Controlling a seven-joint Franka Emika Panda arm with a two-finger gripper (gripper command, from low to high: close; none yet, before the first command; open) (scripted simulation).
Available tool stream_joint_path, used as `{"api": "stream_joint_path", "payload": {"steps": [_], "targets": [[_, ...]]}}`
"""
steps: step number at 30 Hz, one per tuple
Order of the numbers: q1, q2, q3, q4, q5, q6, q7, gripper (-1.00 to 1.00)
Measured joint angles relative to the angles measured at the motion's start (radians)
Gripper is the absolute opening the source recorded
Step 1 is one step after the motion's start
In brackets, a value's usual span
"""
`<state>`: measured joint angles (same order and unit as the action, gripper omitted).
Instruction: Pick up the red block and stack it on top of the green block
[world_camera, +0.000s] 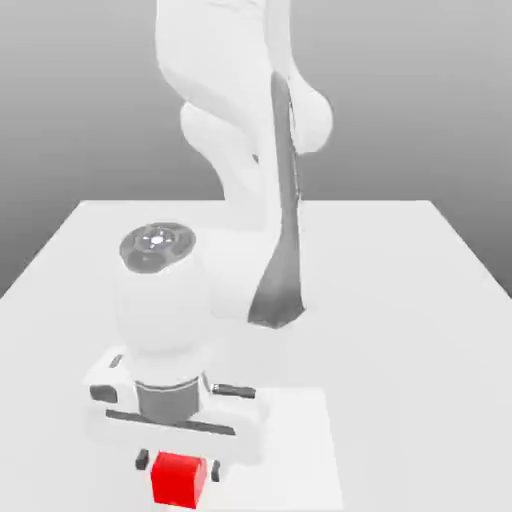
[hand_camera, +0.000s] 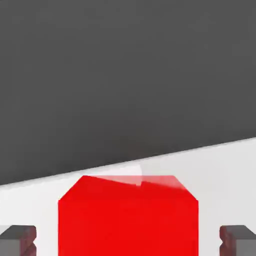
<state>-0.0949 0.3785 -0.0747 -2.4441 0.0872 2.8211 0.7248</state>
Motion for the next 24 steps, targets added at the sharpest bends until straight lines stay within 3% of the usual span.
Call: {"api": "stream_joint_path", "payload": {"steps": [4,9,20,24], "targets": [[-0.002,0.004,0.002,0.000,-0.001,0.003,0.001,-1.00],[0.010,-0.152,-0.023,-0.030,-0.037,-0.123,0.029,-1.00],[-0.208,-0.550,-0.136,-0.397,-0.175,-0.149,0.183,-1.00],[-0.218,-0.500,-0.155,-0.438,-0.155,-0.058,0.176,-1.00]]}}
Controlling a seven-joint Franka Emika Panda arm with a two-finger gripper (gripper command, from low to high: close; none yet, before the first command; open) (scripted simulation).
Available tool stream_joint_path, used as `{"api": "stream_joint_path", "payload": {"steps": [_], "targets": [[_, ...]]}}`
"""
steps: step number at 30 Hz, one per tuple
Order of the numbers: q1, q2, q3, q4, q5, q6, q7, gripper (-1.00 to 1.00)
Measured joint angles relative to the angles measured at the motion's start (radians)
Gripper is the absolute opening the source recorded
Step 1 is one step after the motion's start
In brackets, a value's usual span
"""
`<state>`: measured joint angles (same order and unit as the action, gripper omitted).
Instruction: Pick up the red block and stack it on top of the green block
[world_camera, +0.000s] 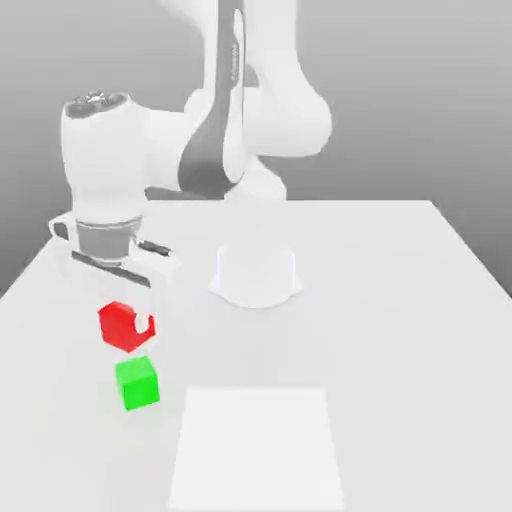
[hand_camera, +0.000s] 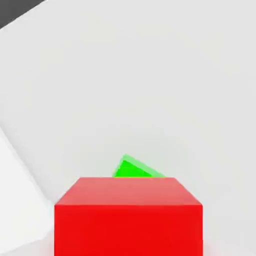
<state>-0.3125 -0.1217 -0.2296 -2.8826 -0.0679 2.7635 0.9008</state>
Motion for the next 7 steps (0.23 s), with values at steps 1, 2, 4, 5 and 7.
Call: {"api": "stream_joint_path", "payload": {"steps": [1,2,4,5,7], "targets": [[0.004,0.033,-0.001,0.000,0.017,0.033,-0.012,-1.00],[0.010,0.068,0.000,0.000,0.038,0.067,-0.026,-1.00],[0.013,0.140,0.011,0.002,0.093,0.134,-0.064,-1.00],[0.012,0.161,0.018,0.003,0.111,0.155,-0.076,1.00],[0.012,0.161,0.018,0.003,0.111,0.155,-0.076,1.00]]}}
